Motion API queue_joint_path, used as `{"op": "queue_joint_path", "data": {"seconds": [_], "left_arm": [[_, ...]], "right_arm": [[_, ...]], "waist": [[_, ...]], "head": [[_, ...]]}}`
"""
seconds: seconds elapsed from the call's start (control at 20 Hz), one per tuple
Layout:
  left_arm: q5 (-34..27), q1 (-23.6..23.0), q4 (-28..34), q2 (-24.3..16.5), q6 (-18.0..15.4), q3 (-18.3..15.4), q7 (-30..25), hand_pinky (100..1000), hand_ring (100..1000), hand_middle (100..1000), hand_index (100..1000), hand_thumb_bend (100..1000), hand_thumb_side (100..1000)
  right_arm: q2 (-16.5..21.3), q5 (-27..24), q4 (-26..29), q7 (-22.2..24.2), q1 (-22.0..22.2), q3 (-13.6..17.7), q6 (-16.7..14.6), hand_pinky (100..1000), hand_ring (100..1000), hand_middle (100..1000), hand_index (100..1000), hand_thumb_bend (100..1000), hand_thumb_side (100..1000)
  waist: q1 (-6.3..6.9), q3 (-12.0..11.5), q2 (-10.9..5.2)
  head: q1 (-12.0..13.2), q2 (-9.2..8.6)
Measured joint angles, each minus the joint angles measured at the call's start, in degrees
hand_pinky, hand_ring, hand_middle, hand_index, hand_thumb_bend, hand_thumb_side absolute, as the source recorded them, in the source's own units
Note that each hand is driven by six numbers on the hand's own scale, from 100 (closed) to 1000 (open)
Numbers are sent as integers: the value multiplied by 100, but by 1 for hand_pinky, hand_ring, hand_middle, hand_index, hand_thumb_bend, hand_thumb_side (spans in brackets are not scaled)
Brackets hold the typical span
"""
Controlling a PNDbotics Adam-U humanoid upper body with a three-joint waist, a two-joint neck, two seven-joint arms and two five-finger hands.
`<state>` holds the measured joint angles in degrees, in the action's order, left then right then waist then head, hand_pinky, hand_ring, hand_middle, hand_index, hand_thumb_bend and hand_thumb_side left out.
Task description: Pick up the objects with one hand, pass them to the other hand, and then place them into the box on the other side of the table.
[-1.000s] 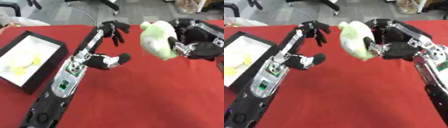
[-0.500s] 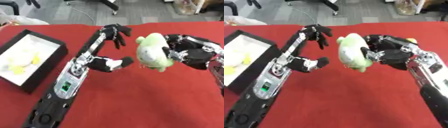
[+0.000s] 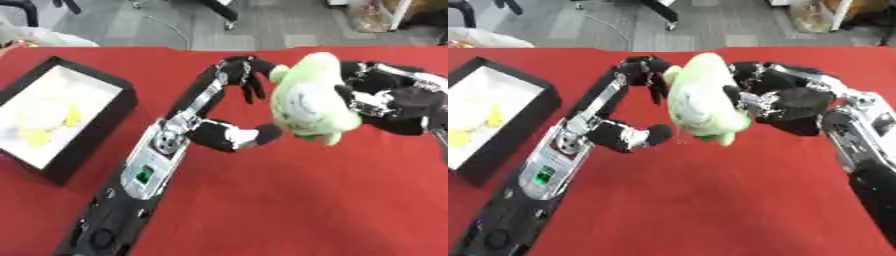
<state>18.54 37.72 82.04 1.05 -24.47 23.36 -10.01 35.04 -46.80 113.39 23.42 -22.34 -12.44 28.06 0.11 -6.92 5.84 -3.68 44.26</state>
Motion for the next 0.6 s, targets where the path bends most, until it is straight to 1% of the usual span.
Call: {"op": "queue_joint_path", "data": {"seconds": [0.1,0.15,0.2,0.25,0.3,0.35,0.6], "left_arm": [[24,22,-20,11,-34,22,-6,436,521,647,805,562,621],[25,27,-36,12,-44,38,-11,435,520,646,804,586,607],[25,28,-41,12,-53,52,-20,434,518,644,803,556,617],[25,36,-48,18,-66,60,-26,435,517,643,802,555,616],[25,50,-52,27,-88,80,-31,435,517,644,801,548,634],[24,57,-52,34,-112,90,-32,435,517,643,801,554,616],[-45,59,-14,49,-155,100,60,435,515,640,796,553,607]], "right_arm": [[-3,-53,1,-14,-24,0,34,634,556,320,245,100,100],[-3,-66,1,-20,-29,-1,53,634,556,320,246,100,100],[-11,-80,0,-25,-29,-2,73,634,556,320,246,100,100],[-27,-89,-4,-29,-29,-2,87,635,555,320,247,100,100],[-51,-94,-13,-34,-29,-2,104,635,555,319,248,100,100],[-68,-99,-40,-33,-29,-2,117,635,555,319,248,100,100],[-118,-121,-193,-22,-29,-3,177,636,554,320,249,100,100]], "waist": [[-30,-35,1],[-39,-56,1],[-43,-68,1],[-45,-73,1],[-47,-86,1],[-51,-93,1],[-59,-91,2]], "head": [[-44,0],[-66,0],[-90,0],[-111,0],[-128,0],[-140,0],[-154,0]]}}
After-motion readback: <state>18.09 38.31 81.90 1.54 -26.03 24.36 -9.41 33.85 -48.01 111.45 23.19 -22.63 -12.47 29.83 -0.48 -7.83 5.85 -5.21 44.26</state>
